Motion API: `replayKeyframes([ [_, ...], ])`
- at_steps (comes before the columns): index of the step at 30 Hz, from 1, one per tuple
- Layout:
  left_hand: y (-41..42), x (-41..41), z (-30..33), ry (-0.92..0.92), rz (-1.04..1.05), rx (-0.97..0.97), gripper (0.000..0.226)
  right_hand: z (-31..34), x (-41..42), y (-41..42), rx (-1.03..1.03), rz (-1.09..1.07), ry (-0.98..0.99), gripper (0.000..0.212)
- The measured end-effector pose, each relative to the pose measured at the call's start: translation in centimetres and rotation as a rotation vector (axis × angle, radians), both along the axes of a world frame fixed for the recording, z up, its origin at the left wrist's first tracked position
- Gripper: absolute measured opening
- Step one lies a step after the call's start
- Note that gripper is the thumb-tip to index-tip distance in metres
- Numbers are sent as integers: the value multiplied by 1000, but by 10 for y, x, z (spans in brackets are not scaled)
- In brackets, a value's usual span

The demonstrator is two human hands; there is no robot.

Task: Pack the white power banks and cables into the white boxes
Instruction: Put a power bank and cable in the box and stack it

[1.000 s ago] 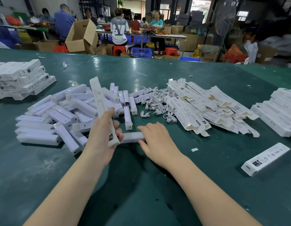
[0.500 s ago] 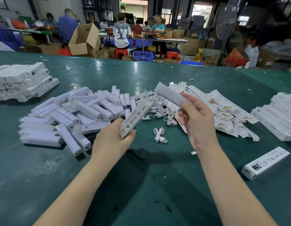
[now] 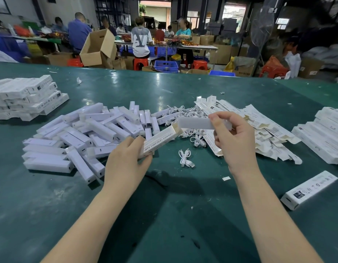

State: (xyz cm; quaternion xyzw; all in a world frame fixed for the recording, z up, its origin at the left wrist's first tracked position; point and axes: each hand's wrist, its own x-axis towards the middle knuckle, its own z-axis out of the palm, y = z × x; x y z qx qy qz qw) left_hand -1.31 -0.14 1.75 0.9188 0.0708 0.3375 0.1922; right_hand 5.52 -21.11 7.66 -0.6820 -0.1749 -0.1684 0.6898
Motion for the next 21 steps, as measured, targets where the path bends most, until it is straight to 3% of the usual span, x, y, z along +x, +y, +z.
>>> replayKeyframes([
  [9, -1, 0, -2, 22, 97, -65, 16, -5, 6, -4, -159, -30, 9, 17],
  [14, 1, -4, -1, 51, 61, 102, 22, -7, 10, -11, -307, -11, 71, 19],
  [21, 2, -5, 3, 20, 62, 189, 32, -6, 12, -13, -191, 76, 149, 15],
])
